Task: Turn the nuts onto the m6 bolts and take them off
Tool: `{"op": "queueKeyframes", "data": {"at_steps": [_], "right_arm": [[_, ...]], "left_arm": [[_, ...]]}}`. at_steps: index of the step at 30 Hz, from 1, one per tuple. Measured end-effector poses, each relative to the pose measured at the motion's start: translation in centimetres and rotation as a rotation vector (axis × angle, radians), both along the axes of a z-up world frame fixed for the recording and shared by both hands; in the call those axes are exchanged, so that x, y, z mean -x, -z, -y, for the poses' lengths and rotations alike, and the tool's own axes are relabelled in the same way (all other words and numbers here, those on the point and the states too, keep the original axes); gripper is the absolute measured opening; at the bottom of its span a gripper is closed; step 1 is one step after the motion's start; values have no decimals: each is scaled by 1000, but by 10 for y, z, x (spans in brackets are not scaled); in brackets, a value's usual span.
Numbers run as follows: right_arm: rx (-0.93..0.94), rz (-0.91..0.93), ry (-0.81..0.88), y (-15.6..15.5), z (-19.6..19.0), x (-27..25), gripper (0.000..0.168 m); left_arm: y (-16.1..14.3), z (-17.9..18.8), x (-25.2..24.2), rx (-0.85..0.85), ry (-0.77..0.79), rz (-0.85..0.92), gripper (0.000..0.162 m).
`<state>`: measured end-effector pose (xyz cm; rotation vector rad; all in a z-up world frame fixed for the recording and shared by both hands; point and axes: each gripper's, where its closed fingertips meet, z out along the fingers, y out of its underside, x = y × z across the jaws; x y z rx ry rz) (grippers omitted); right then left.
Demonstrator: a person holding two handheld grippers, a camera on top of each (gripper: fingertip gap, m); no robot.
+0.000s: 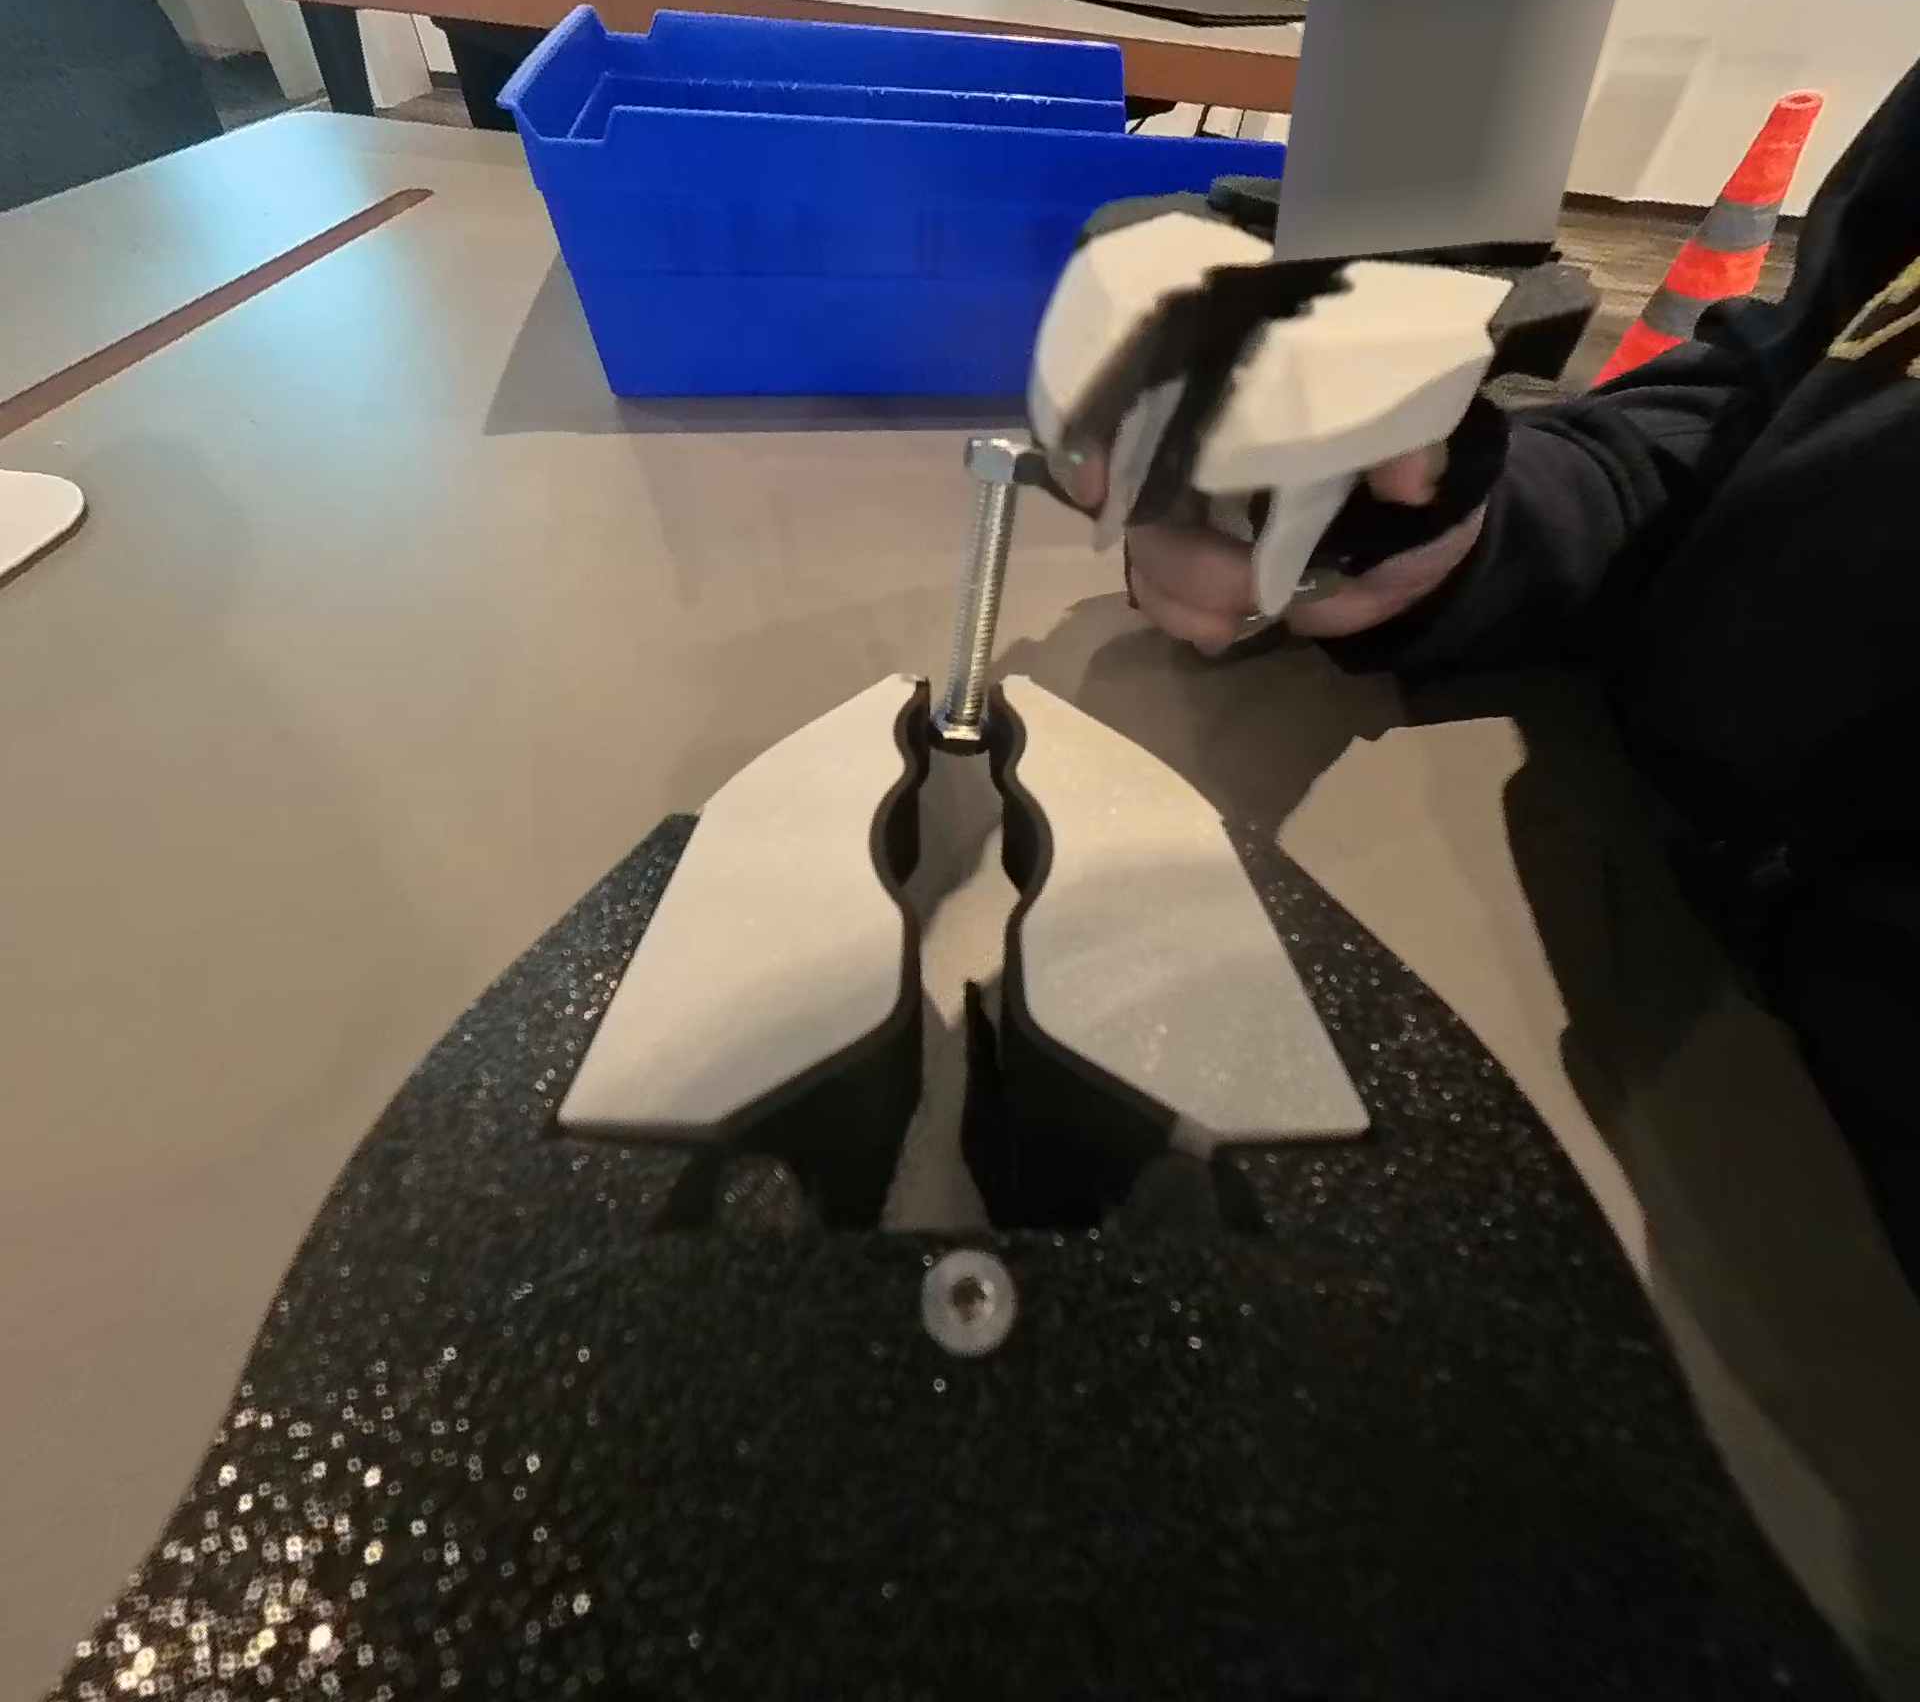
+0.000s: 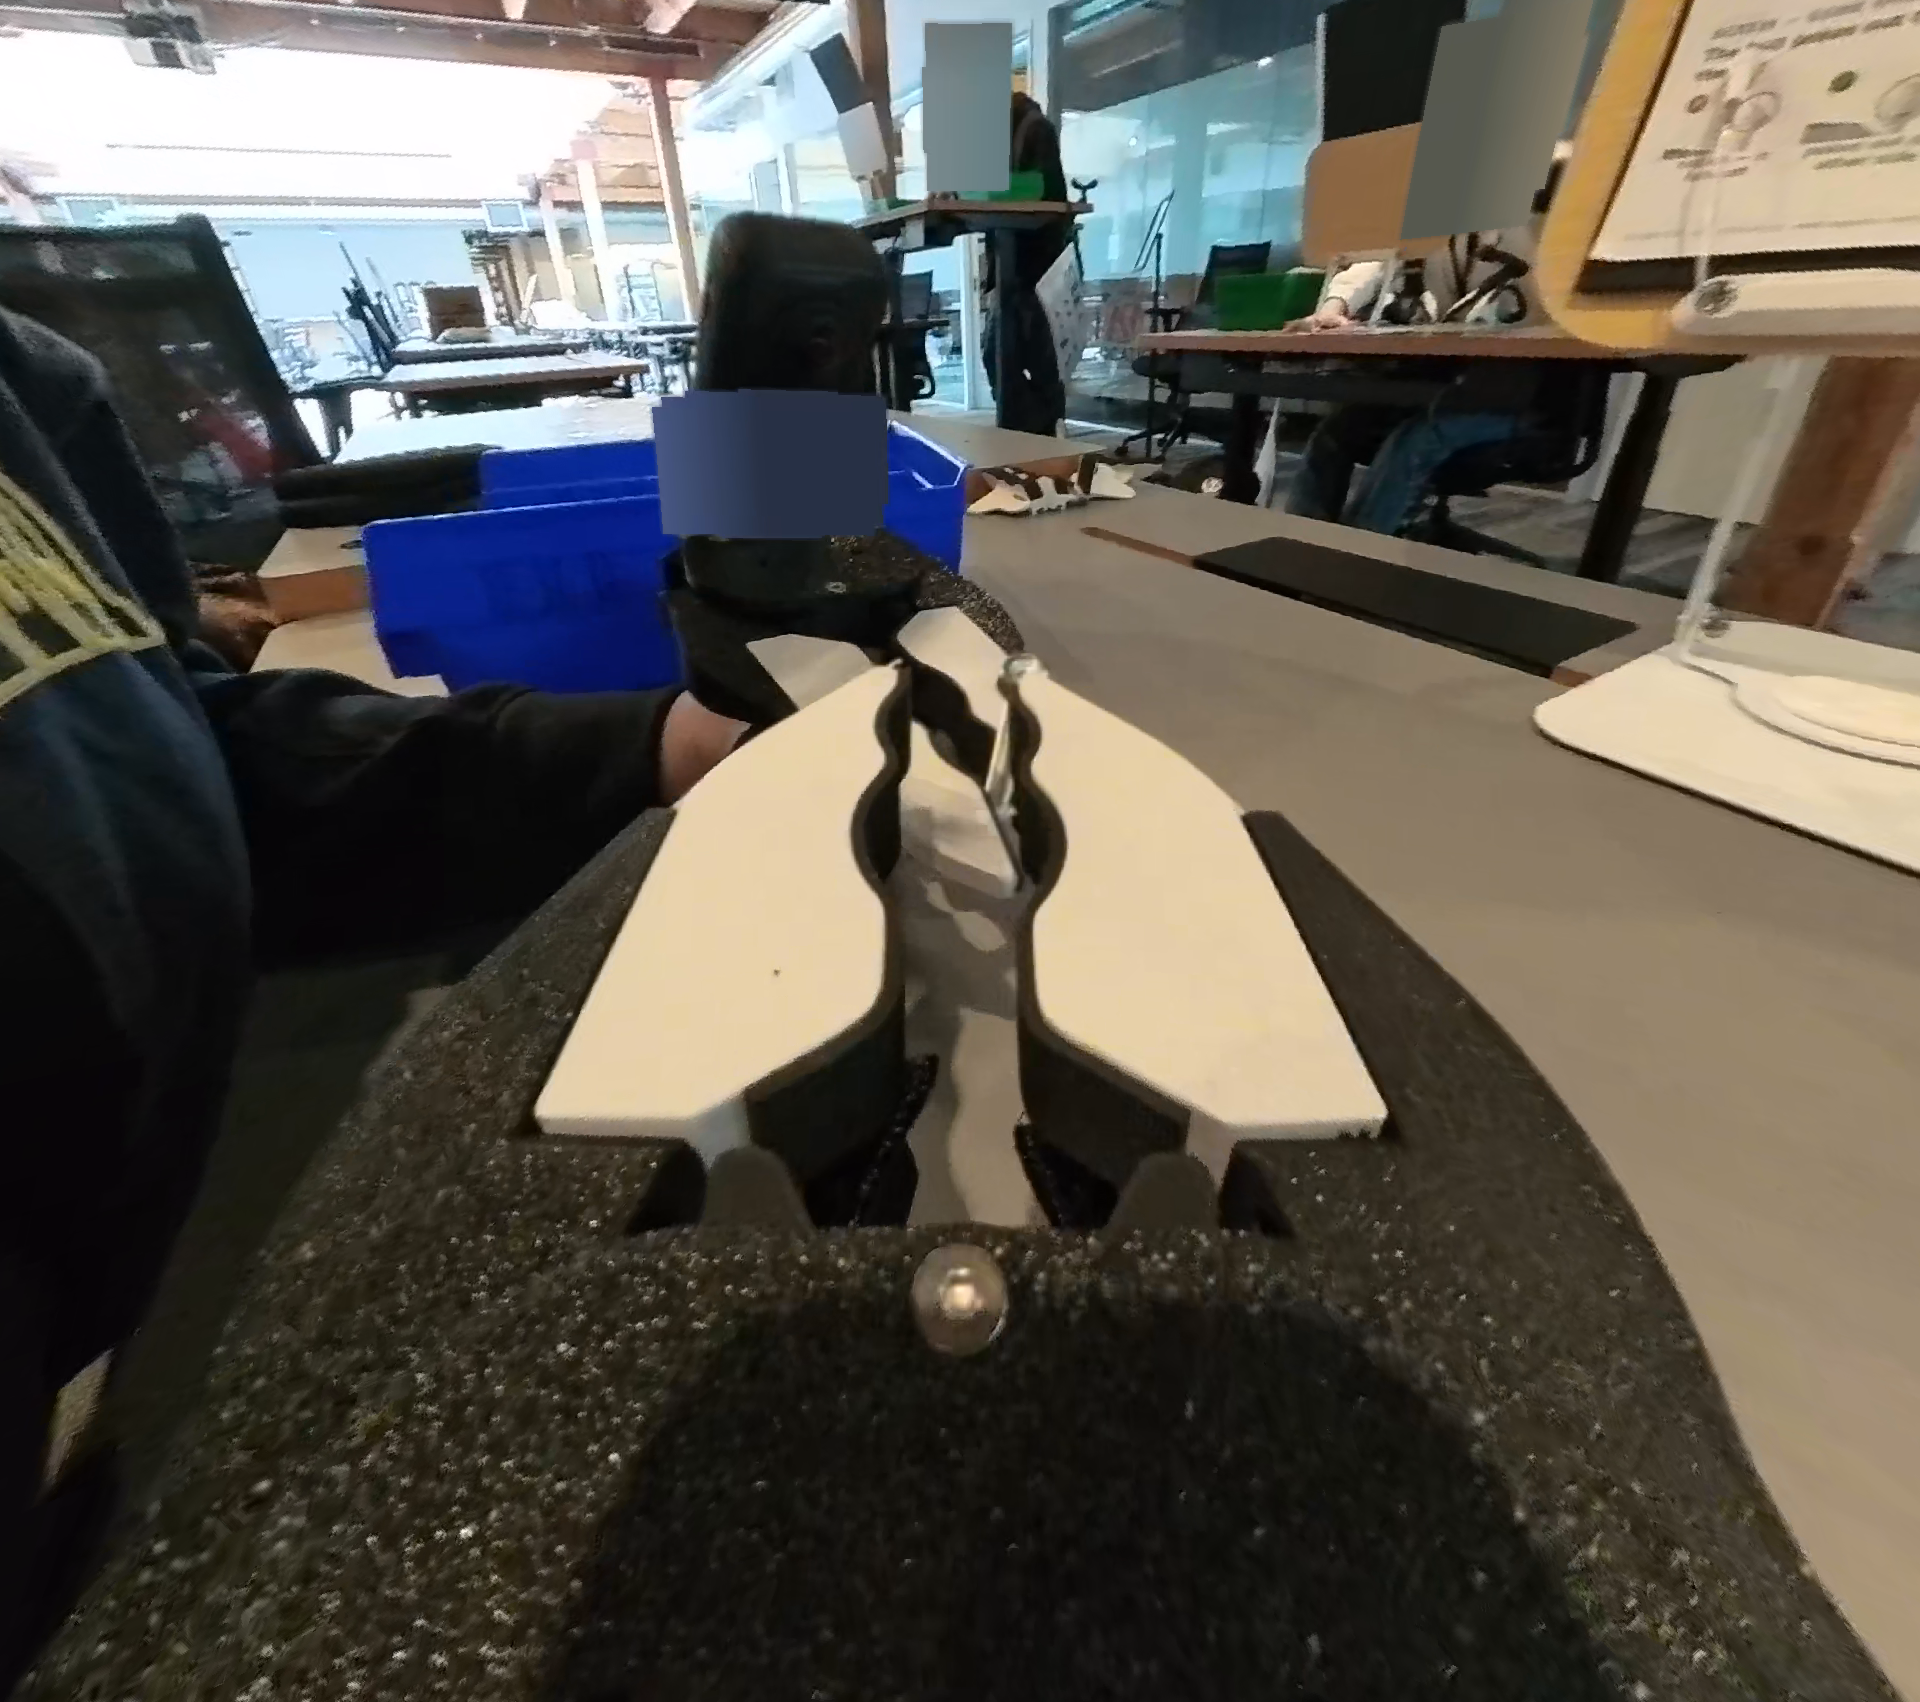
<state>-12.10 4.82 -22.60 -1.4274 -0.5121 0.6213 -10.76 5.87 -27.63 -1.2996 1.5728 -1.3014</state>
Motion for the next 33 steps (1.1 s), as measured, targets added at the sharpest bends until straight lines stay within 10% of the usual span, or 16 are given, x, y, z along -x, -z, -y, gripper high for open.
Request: {"op": "queueKeyframes", "data": {"at_steps": [33], "right_arm": [[25, -13, -92, 3, 6, 7, 9]], "left_arm": [[0, 1, 0, -3, 2, -2, 10]]}}
